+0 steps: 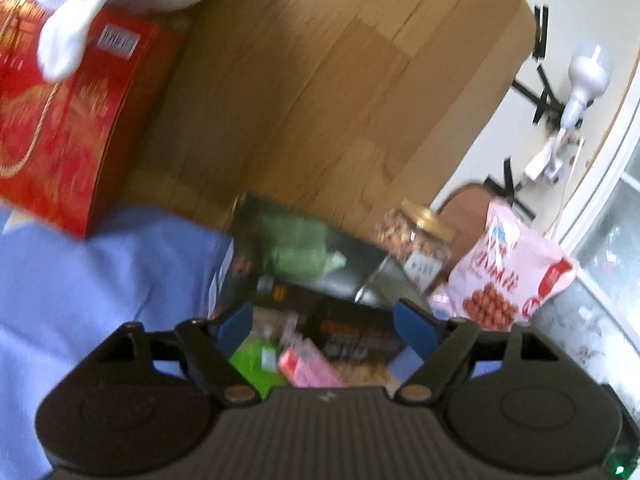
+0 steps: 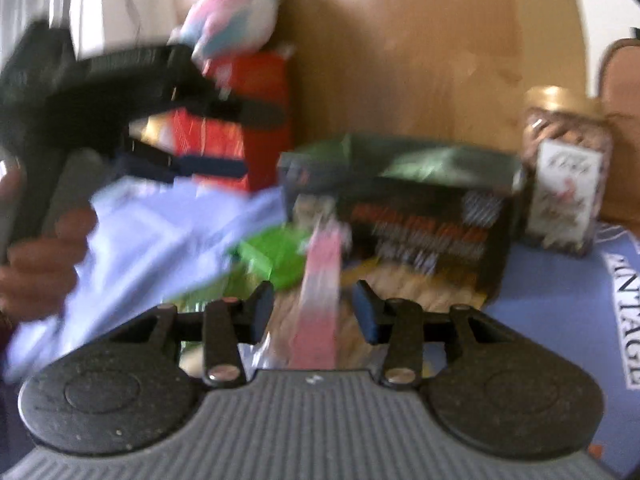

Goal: Organize snacks

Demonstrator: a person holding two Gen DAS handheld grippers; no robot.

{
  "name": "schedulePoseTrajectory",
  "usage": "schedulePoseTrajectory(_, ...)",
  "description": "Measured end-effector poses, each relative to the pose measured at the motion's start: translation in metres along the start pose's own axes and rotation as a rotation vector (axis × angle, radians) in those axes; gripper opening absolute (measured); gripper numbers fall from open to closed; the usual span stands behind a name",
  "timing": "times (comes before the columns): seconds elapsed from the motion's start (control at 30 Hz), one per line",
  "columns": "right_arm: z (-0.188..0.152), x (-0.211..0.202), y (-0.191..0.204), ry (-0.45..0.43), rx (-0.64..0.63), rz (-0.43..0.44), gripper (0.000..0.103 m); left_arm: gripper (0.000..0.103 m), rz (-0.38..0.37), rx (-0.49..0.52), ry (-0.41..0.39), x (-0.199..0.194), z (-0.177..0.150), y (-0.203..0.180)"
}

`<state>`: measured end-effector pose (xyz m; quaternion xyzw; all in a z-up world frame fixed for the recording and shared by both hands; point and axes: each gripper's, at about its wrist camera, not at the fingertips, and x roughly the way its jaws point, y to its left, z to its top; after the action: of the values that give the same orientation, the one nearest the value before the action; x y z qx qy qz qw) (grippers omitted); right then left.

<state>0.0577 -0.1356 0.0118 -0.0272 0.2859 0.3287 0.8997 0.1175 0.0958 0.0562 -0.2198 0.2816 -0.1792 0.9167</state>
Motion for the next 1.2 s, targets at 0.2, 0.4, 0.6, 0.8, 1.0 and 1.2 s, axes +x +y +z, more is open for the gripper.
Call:
schedulePoseTrajectory(0.2,-0.007,-0.028,0.017,-0.007,-0.081,0.112,0.025,0.08,-0.016,-0.032,0.024,-0.03,-0.031,0.011)
schedulePoseTrajectory(0.4,-0.034,-0.071,0.036,0.046,-0.257,0.305,0.028,0.08,-0.015,-0.01,0.047,-0.067,-0.059,0.016)
schedulePoseTrajectory(0.6,-0.044,-0.102,0.024,-0.017,-0.129,0.155,0.043,0.08,-0.009,0.007,0.082,-0.086,-0.083,0.011)
schedulePoseTrajectory(0.8,-0.068,-0.103,0.034,0.06,-0.124,0.172,0.043,0.08,0.013,0.072,0.119,-0.082,-0.093,-0.005)
schedulePoseTrajectory(1.0,-0.077,-0.113,0.036,0.065,-0.079,0.132,0.04,0.08,0.013,0.085,0.149,-0.078,-0.102,-0.006)
schedulePoseTrajectory(1.2,-0.072,-0.097,0.042,0.087,-0.088,0.154,0.019,0.07,-0.016,0.077,0.2,-0.068,-0.114,-0.01)
